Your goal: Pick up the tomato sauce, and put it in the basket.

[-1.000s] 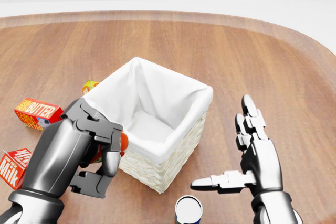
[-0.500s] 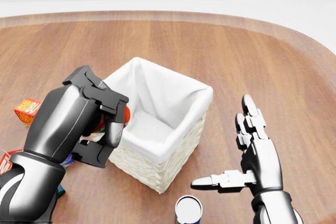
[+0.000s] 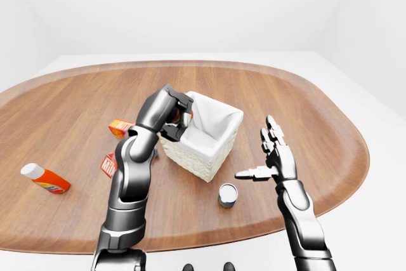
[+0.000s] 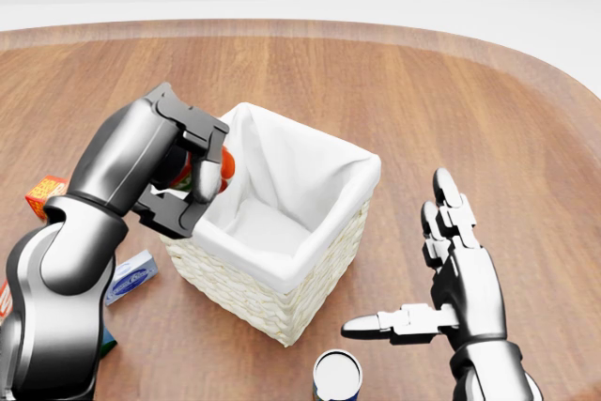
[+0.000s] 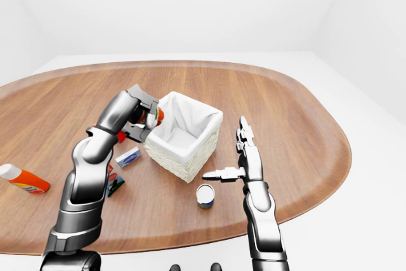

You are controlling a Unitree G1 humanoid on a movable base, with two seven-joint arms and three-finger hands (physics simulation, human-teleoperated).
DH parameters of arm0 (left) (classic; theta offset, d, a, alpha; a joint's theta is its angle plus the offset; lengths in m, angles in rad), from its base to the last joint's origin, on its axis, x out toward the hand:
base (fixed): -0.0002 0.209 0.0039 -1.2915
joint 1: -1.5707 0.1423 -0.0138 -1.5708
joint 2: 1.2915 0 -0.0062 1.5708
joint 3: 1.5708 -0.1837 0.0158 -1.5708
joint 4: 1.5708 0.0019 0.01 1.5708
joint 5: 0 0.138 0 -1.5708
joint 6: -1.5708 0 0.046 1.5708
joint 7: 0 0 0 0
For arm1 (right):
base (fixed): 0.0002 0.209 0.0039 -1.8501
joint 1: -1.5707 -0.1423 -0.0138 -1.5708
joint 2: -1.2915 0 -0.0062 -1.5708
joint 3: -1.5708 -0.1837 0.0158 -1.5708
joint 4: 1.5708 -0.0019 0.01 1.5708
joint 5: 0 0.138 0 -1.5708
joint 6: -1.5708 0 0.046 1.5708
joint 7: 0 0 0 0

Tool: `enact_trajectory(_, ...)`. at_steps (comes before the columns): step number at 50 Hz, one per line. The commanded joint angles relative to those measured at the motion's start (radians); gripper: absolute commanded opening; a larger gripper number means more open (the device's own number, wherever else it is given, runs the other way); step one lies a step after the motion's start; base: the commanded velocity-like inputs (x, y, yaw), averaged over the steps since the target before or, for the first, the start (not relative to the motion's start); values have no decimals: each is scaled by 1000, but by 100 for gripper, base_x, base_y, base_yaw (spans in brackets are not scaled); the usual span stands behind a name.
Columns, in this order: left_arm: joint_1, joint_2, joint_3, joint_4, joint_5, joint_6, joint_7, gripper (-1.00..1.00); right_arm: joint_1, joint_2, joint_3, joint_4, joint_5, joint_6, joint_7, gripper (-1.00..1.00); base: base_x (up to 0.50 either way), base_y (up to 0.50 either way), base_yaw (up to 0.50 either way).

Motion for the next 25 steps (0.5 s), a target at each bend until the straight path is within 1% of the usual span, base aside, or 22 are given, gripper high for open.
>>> enact_trajectory(1, -110, 29, 9, 157, -44, 0, 24, -100, -6, 0, -1, 5, 0, 1, -1, 100, 0, 0, 0)
enact_trajectory(4, -132, 32, 8, 186, -45, 0, 23, -100, -6, -1, -2, -1, 1, 8, -2, 100, 0, 0, 0)
enact_trajectory(7, -157, 35, 11, 237, -57, 0, 29, -100, -4, 0, 0, 0, 0, 5, -1, 100, 0, 0, 0)
enact_trajectory(8, -161, 35, 11, 246, -60, 0, 30, -100, -1, 0, 0, -9, 1, 10, -1, 100, 0, 0, 0)
enact_trajectory(9, -165, 34, 10, 264, -75, 0, 24, -100, 1, 0, 0, -15, 1, 14, -1, 100, 0, 0, 0)
enact_trajectory(11, -172, 29, 10, 274, -96, 0, 13, -100, -4, 0, -2, -2, 2, 7, -1, 100, 0, 0, 0)
enact_trajectory(12, -183, 31, 11, 303, -101, 0, 25, -100, -5, 0, -2, -2, 2, 8, -1, 100, 0, 0, 0)
enact_trajectory(17, -240, 45, 15, 406, -141, 0, 24, -100, -7, -2, -5, -13, 6, 20, -2, 100, 0, 0, 0)
enact_trajectory(18, -250, 50, 15, 427, -146, 0, 25, -100, -11, -1, -6, 5, 5, 7, -2, 100, 0, 0, 0)
enact_trajectory(19, -256, 52, 15, 440, -152, 0, 22, -100, -13, -1, -6, 13, 6, 2, -2, 100, 0, 0, 0)
enact_trajectory(20, -261, 53, 15, 449, -155, 0, 21, -100, -14, -2, -6, 15, 6, 0, -3, 100, 0, 0, 0)
enact_trajectory(22, -272, 56, 14, 473, -163, 0, 14, -100, -11, -2, -6, 4, 7, 8, -3, 100, 0, 0, 0)
enact_trajectory(23, -279, 56, 10, 485, -176, 0, -8, -100, -14, -2, -6, 11, 7, 3, -3, 100, 0, 0, 0)
enact_trajectory(25, -287, 54, 9, 505, -174, 0, -6, -100, -18, -2, -6, 21, 8, -3, -3, 100, 0, 0, 0)
